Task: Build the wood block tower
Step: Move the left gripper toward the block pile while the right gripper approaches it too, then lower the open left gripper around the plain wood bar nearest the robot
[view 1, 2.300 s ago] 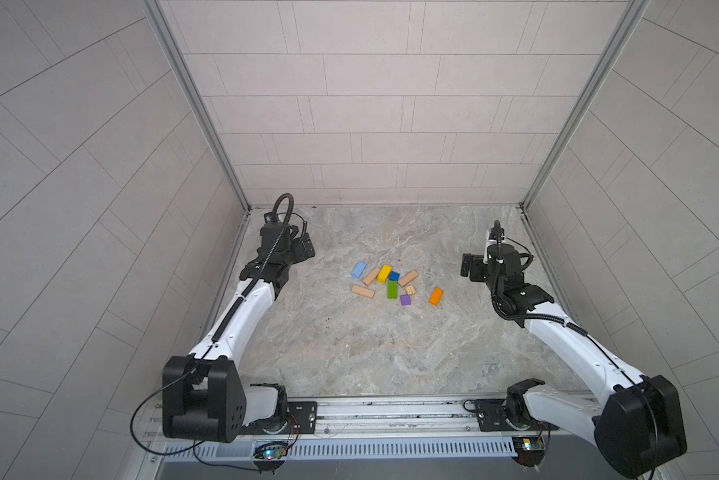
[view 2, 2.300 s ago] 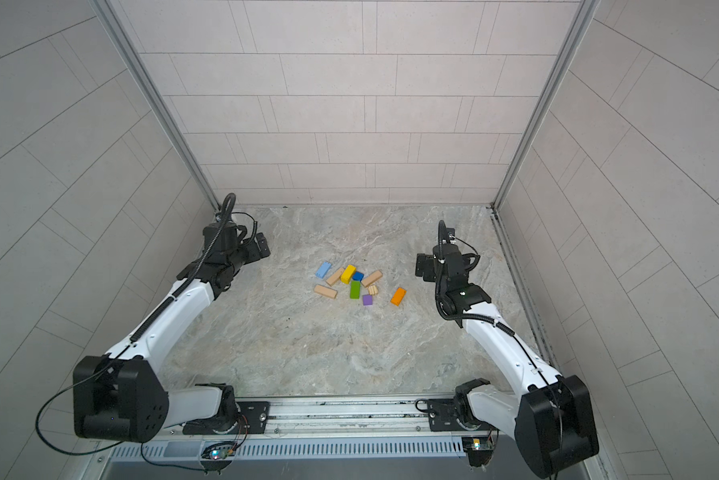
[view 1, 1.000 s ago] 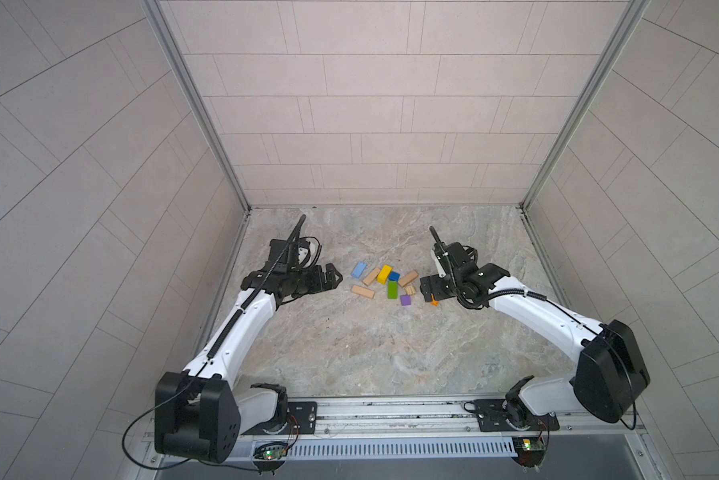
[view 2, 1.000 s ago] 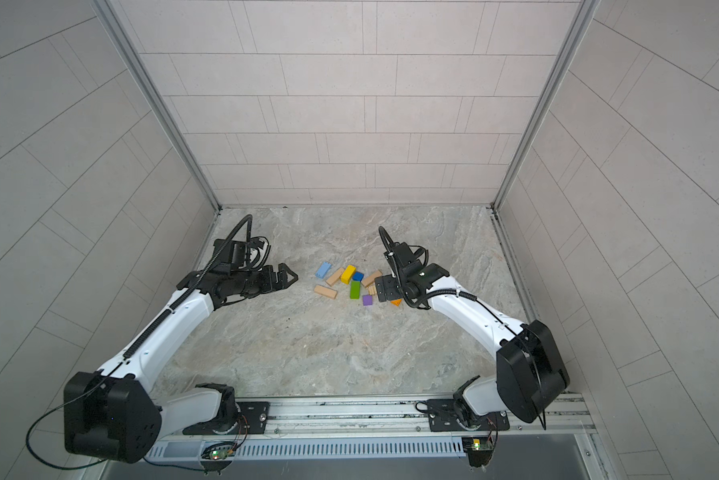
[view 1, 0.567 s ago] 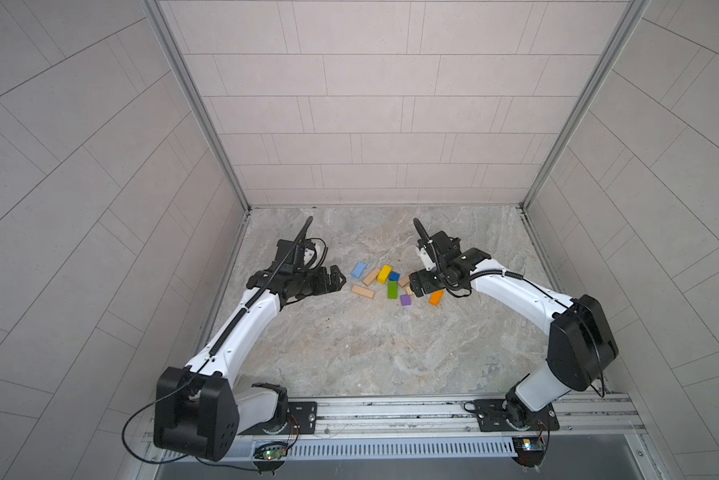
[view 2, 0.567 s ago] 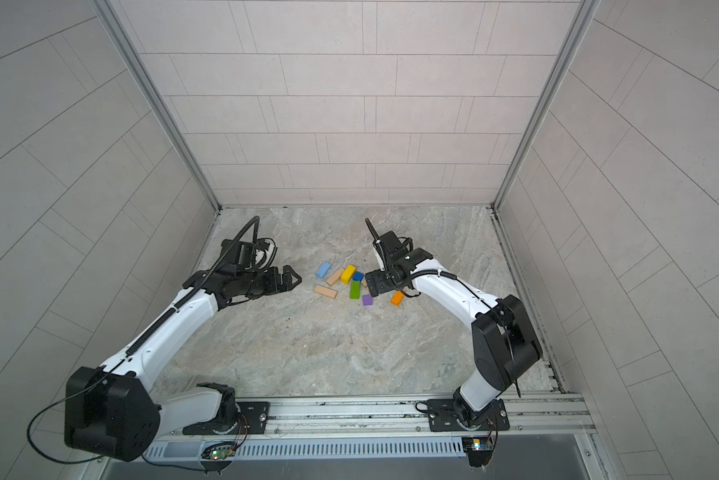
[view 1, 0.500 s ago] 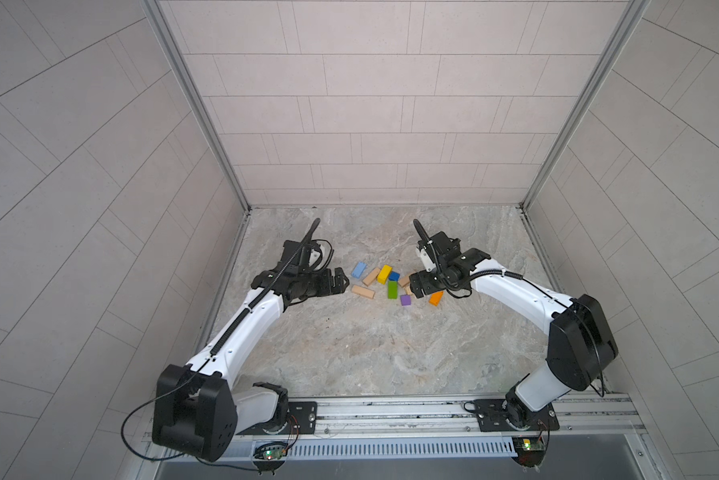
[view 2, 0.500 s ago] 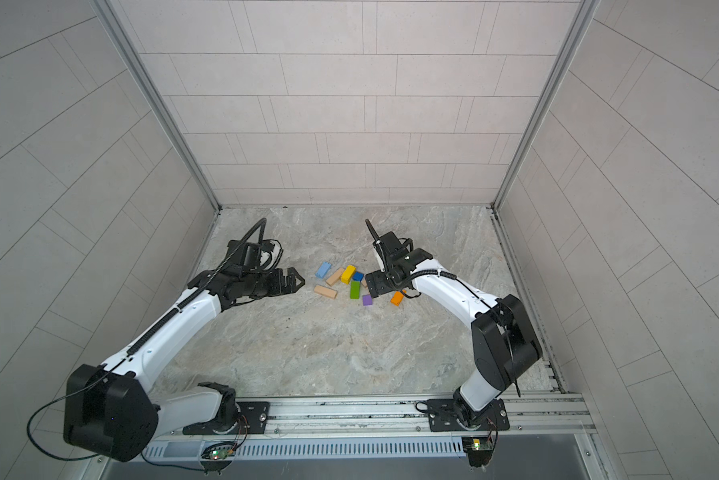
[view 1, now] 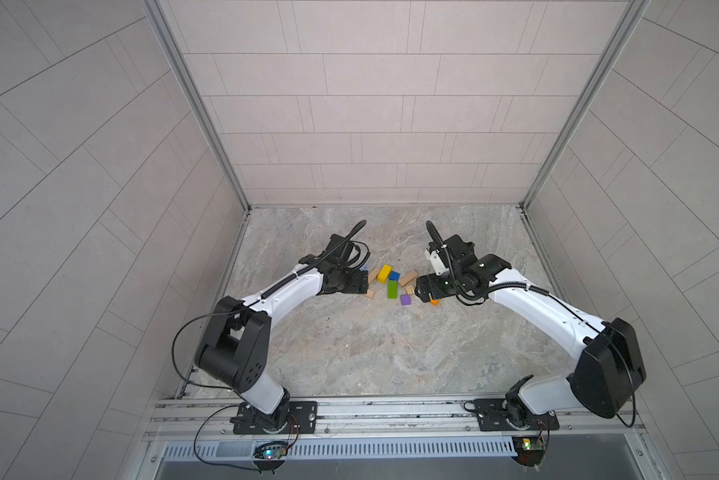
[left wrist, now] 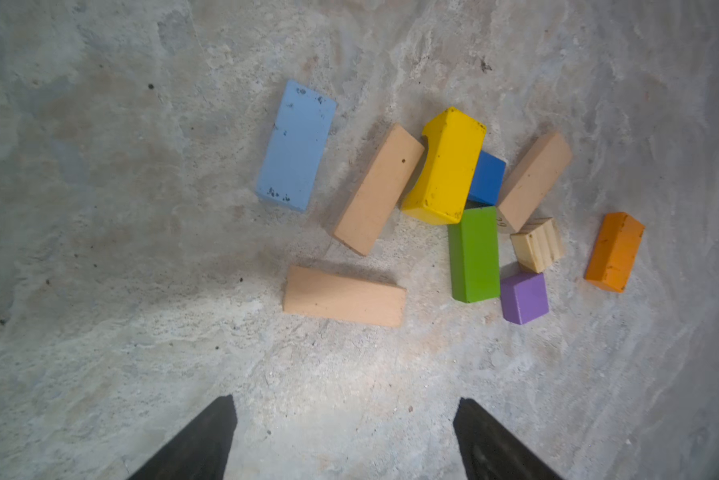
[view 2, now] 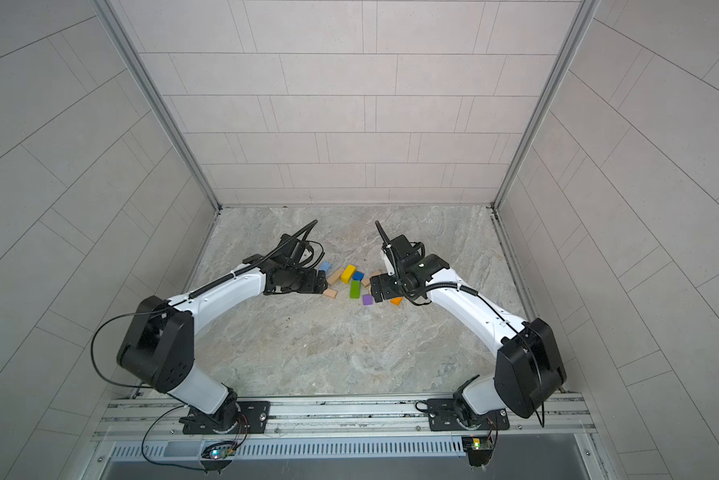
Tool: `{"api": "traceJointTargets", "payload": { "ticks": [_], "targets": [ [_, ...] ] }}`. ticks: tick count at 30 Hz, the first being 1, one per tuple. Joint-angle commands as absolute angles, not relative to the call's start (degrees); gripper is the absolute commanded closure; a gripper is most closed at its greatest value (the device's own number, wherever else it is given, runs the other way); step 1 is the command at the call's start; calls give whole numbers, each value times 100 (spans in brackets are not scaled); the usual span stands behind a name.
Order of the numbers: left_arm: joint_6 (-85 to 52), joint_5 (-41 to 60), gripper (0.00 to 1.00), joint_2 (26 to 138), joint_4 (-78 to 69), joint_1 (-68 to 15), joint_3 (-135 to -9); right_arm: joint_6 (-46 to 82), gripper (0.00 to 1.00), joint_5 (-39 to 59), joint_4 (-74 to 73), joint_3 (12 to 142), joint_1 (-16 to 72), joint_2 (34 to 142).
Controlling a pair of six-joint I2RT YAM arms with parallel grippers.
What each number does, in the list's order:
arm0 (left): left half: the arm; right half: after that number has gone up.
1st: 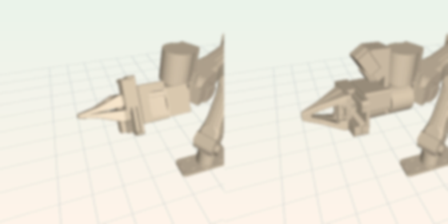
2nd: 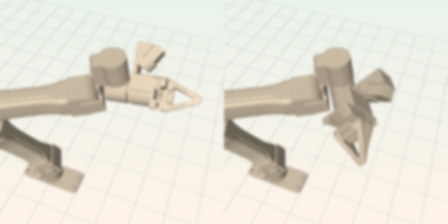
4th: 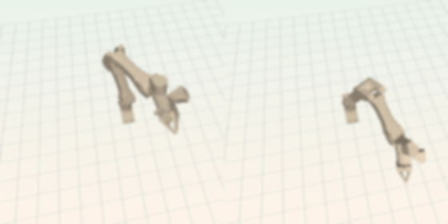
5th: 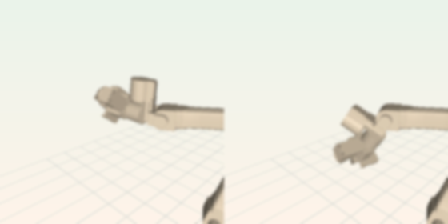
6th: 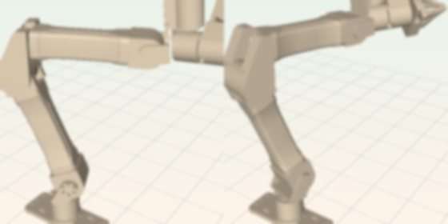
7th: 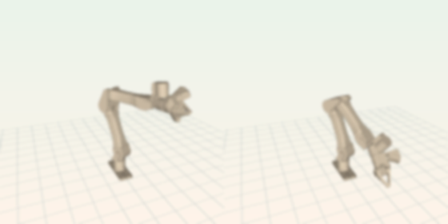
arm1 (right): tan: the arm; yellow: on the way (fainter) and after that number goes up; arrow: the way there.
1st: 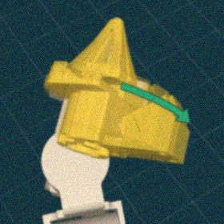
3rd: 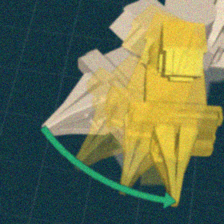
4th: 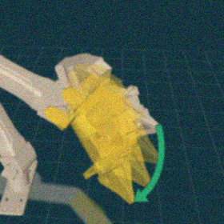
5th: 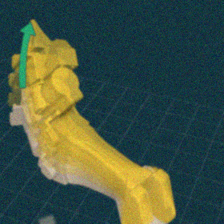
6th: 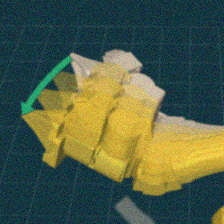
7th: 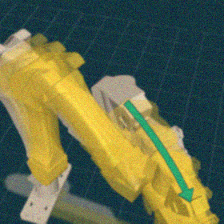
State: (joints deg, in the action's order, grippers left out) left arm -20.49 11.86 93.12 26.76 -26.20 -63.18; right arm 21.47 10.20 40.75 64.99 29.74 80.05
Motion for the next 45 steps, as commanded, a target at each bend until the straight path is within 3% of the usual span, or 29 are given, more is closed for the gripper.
{"api": "traceJointTargets", "payload": {
  "ticks": [1, 19, 45],
  "targets": [
    [-1802, 819, 12, 9544, 2509, -2693, -6519, 2296, 6, 1125, 4337, 6334, 3008, 7683],
    [-1582, -236, 10, 10513, 2409, -3199, -6985, 2348, 3, 1107, 4547, 5823, 3009, 6917],
    [-1821, -69, 10, 10715, 2446, -3315, -6803, 2364, 2, 1125, 4548, 5786, 3011, 6917]
  ]
}}
